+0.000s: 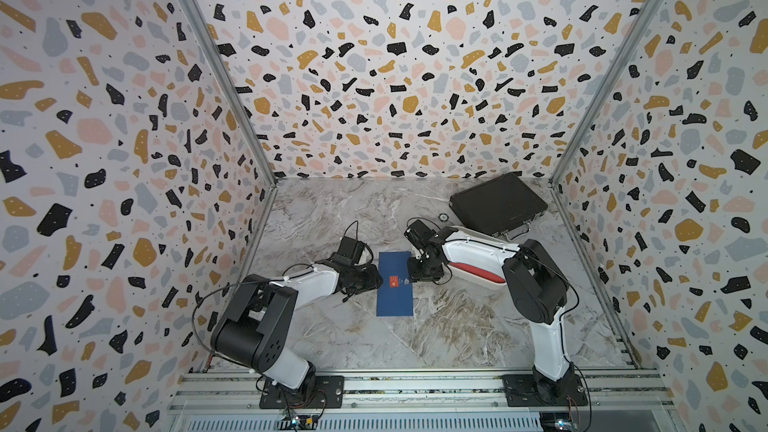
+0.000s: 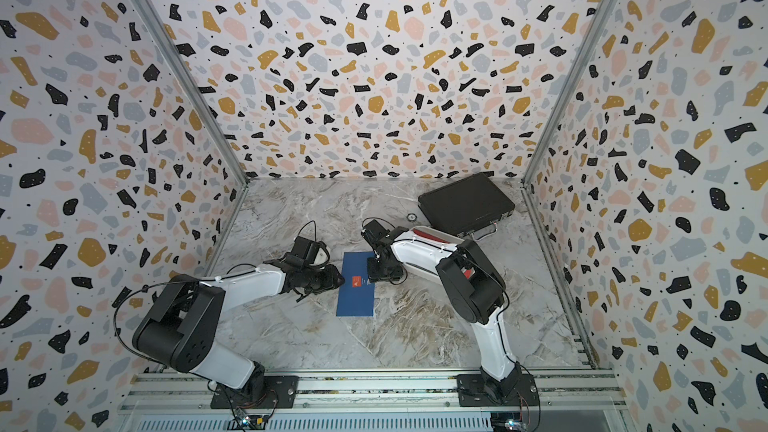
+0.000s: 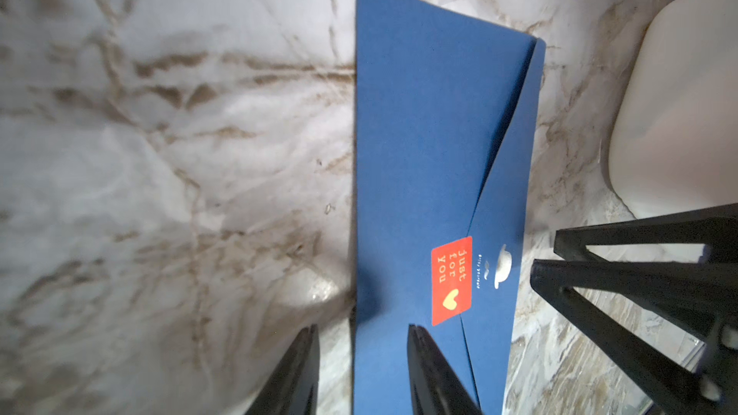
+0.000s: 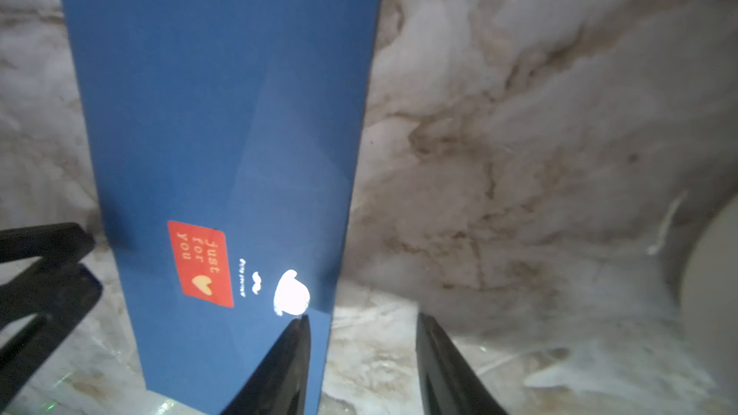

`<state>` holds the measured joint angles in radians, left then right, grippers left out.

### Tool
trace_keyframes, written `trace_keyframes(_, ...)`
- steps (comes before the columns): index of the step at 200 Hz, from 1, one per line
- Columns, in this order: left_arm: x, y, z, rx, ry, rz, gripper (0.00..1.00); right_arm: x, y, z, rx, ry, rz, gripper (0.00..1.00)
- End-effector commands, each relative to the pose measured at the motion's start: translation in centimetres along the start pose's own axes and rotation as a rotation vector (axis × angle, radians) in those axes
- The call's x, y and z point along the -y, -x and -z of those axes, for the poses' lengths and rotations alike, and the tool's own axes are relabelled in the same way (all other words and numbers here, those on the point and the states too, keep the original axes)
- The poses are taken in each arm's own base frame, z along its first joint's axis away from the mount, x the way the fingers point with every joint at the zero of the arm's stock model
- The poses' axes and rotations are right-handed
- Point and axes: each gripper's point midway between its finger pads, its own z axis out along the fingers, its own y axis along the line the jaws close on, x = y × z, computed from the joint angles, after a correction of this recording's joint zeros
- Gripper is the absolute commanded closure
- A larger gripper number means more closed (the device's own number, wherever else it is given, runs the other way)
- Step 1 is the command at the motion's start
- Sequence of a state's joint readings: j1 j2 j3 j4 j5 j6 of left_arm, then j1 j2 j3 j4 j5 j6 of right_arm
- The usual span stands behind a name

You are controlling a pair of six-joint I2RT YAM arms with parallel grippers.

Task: Put the sealed envelopes into the storage box
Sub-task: Adjust the envelope at the center of the board.

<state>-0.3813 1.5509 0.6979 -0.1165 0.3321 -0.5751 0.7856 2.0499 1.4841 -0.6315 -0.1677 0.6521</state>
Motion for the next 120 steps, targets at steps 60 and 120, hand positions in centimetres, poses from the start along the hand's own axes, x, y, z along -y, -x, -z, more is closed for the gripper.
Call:
trace_keyframes(60, -1.2, -2.2, -0.7, -0.062, 0.008, 0.041, 0.62, -2.2, 0.5, -1.4, -0.031, 0.079, -0.033, 0.5)
trace_keyframes(120, -1.2, -3.5, -0.5, -0.08, -0.023, 0.072, 0.62, -3.4, 0.8, -1.6, -0.048, 0.132, -0.027, 0.5)
